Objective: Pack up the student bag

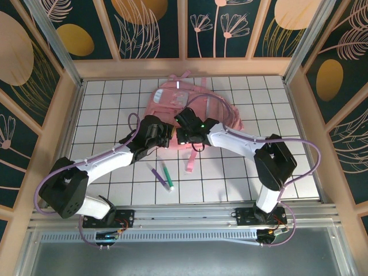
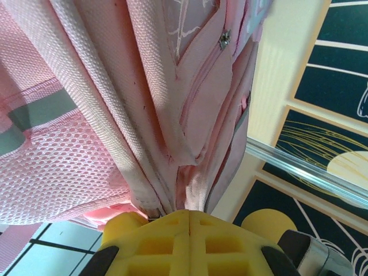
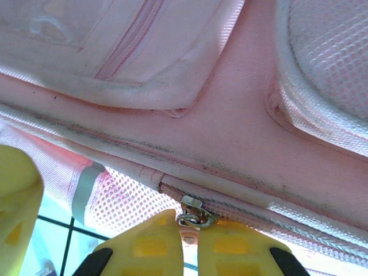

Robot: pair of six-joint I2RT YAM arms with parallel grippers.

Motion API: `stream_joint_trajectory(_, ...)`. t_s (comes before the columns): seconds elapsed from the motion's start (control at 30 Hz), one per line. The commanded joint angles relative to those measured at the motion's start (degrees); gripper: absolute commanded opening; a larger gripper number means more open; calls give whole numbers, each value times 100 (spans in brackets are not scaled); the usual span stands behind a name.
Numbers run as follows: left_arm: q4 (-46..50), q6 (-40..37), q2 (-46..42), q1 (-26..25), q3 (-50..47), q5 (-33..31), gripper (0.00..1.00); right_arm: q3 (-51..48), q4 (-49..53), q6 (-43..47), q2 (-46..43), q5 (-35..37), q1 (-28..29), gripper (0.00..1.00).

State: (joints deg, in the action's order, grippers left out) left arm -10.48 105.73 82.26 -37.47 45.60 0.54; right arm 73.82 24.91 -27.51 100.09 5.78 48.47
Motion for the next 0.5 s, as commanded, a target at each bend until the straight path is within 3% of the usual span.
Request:
stream_joint_trajectory(0.0,-190,38,-52,-14,-45,-12,0,-250,-198,316,-492,-752,-173,6)
stream_joint_trajectory(0.2,-121,-22,-70,-14,-75,-136,0,-712,-229,131,-775,-1346,-873,5)
stream_joint_trajectory(0.3,-223,-102,-50,-4,-170,-259,0,-844,-204,161,-914,-1308,-995,5)
stream_joint_trajectory(0.4,-333,-499,106,-10,-60,-160,0,-1011,-422,217,-998,-1824,-1101,2)
stream_joint_trajectory(0.47,293,-760,269,-27,331,-50,6,-1062,-566,226,-1033,-2158,-1111,1)
